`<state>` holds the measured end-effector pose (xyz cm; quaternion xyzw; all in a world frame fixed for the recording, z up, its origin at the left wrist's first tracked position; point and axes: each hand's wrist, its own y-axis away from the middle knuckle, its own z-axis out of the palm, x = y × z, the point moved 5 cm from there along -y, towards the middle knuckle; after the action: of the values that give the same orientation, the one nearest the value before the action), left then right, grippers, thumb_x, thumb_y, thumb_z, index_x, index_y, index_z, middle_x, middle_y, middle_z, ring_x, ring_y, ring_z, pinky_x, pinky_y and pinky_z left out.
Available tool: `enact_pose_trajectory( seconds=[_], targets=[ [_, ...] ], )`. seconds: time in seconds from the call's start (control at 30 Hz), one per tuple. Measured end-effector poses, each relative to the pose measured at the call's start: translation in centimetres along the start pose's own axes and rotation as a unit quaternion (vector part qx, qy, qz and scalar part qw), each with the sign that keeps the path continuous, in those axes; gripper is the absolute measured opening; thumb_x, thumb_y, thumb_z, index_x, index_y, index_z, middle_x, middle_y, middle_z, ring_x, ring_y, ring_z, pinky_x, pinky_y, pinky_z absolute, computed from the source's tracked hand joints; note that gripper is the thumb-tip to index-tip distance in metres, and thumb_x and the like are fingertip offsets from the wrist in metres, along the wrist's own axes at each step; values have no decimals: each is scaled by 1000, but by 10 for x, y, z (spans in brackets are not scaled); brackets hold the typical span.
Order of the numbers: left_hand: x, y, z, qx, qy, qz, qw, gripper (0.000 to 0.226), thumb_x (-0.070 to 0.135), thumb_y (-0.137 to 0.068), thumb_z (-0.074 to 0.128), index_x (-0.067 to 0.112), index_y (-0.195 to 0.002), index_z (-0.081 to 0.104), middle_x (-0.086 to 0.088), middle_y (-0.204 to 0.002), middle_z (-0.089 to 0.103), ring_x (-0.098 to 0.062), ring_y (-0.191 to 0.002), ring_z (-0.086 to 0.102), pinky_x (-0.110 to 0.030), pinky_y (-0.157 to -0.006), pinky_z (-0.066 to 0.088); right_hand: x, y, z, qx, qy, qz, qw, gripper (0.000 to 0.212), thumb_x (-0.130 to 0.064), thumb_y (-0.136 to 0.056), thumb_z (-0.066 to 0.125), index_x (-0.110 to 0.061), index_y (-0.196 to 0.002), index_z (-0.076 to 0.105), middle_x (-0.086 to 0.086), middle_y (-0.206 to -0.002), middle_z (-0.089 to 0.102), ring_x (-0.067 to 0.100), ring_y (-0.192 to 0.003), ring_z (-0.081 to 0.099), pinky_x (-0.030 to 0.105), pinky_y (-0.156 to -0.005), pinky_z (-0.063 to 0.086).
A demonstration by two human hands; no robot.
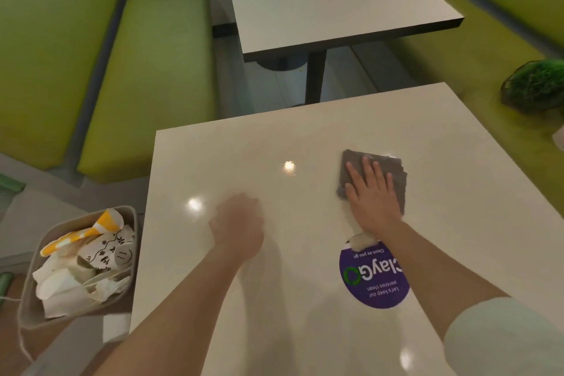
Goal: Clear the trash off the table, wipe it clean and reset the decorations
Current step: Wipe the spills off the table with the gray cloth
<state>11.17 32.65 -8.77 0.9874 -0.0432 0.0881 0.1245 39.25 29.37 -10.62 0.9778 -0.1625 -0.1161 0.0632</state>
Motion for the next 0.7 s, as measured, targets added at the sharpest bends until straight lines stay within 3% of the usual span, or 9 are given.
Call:
enact_pose_trajectory(
  seconds=[0.1, 0.23, 0.33, 0.43, 0.5, 0.57, 0.7],
  targets=[
    [-1, -5, -8, 37, -12, 2, 999, 40, 39, -94, 51, 31, -133, 43, 6, -137, 37, -23, -126, 32, -36, -99, 28, -40, -10, 4, 6, -6, -5, 1000, 55, -41, -104, 16, -31, -156, 1, 4, -163, -12, 22, -150, -12, 45, -121, -8],
    [-4, -8, -15, 134, -24, 19, 991, 19, 38, -89, 55, 31, -105, 61, 7, -109, 55, -23, -105, 50, -37, -87, 32, -123, -6, 19, -29, -27, -112, 993, 70, -49, -88, -8, -32, -156, 2, 3, -163, -15, 21, -149, -16, 42, -118, -15],
    [1, -14, -17, 178, -29, 20, 983, 12, 29, -84, 66, 30, -96, 64, 6, -96, 57, -22, -92, 56, -36, -82, 26, -142, -3, 28, -56, -34, -174, 983, 77, -53, -82, -11, -35, -155, 4, -2, -162, -16, 16, -149, -18, 40, -118, -18],
    [3, -25, -20, 164, -17, -6, 986, 22, 22, -91, 60, 33, -109, 63, 5, -105, 55, -19, -103, 52, -33, -89, 19, -111, -21, 18, -53, -14, -214, 975, 67, -56, -89, -3, -41, -154, 4, -8, -163, -13, 12, -149, -16, 39, -120, -14],
    [5, -34, -23, 154, 4, -18, 988, 28, 26, -97, 50, 35, -122, 56, 6, -118, 51, -17, -114, 43, -32, -95, 18, -70, -40, 9, -38, 5, -182, 983, 59, -55, -97, 6, -42, -154, 1, -9, -163, -13, 12, -149, -15, 39, -119, -12],
    [11, -44, -26, 146, 23, -27, 989, 36, 30, -99, 47, 32, -135, 47, 3, -133, 43, -19, -124, 35, -34, -102, 18, -26, -55, -2, -21, 9, -133, 991, 62, -58, -93, 2, -43, -153, 0, -8, -163, -13, 13, -149, -13, 38, -118, -11],
    [18, -70, -21, 18, 11, -61, 998, 64, 40, -100, 45, 25, -153, 13, -2, -161, 6, -23, -148, 2, -41, -118, 3, 25, -72, -16, -17, 17, -78, 997, 53, -48, -102, 12, -43, -153, -2, -8, -163, -12, 13, -149, -13, 39, -119, -10]
  ],
)
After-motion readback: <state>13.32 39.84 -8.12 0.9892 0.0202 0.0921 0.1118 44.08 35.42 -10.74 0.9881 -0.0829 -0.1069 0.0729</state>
